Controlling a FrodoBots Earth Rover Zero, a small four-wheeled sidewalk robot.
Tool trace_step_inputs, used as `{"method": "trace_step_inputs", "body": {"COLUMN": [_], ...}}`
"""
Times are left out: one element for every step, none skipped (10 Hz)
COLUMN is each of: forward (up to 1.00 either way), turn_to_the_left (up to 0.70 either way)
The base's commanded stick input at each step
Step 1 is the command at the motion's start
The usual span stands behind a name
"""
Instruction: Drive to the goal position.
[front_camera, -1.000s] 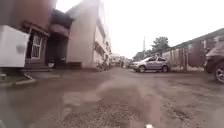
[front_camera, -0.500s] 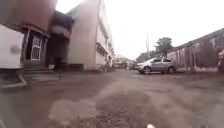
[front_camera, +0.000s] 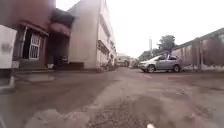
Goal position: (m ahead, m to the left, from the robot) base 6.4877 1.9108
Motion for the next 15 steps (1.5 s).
{"method": "trace_step_inputs", "body": {"forward": [1.00, 1.00, 1.00, 1.00, 1.00, 1.00, 1.00, 1.00, 1.00, 1.00, 1.00, 1.00, 1.00, 1.00, 1.00], "turn_to_the_left": [-0.01, -0.01, -0.23, -0.41, -0.41, -0.16, -0.01, -0.01, -0.01, -0.01, -0.01, -0.01, -0.01, -0.01, -0.01]}}
